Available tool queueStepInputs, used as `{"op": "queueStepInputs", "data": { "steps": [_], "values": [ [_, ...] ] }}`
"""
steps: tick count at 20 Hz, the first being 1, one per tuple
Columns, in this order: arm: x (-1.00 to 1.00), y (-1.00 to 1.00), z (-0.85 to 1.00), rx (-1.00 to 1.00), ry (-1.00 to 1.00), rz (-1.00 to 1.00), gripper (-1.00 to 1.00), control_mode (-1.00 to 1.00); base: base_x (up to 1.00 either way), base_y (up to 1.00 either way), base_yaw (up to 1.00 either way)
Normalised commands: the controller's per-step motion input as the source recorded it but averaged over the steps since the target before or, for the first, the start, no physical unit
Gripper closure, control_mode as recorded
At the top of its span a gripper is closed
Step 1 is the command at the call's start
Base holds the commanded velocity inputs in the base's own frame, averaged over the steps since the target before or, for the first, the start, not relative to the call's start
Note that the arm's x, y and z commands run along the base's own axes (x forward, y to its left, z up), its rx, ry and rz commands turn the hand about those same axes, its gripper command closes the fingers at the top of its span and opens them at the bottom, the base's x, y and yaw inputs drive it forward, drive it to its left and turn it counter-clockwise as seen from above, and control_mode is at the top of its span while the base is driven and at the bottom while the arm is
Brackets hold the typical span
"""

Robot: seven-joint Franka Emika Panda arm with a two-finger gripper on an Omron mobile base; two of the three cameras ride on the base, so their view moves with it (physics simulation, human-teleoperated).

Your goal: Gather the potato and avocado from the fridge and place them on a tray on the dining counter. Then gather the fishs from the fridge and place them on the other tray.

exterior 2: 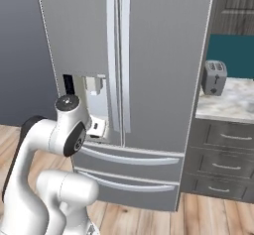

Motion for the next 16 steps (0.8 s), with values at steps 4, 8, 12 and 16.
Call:
{"op": "queueStepInputs", "data": {
  "steps": [4, 8, 12, 16],
  "values": [
    [0.06, -0.28, -0.01, -0.02, -0.11, -0.05, -1.0, -1.0, 0.0, 0.0, 0.0],
    [0.32, -0.18, 0.07, 0.0, -0.14, -0.05, -1.0, -1.0, 0.0, 0.0, 0.0],
    [0.43, -0.08, 0.13, 0.0, -0.08, -0.03, -1.0, -1.0, 0.0, 0.0, 0.0],
    [0.52, 0.0, 0.23, 0.0, 0.0, -0.09, -1.0, -1.0, 0.0, 0.0, 0.0]
  ]
}}
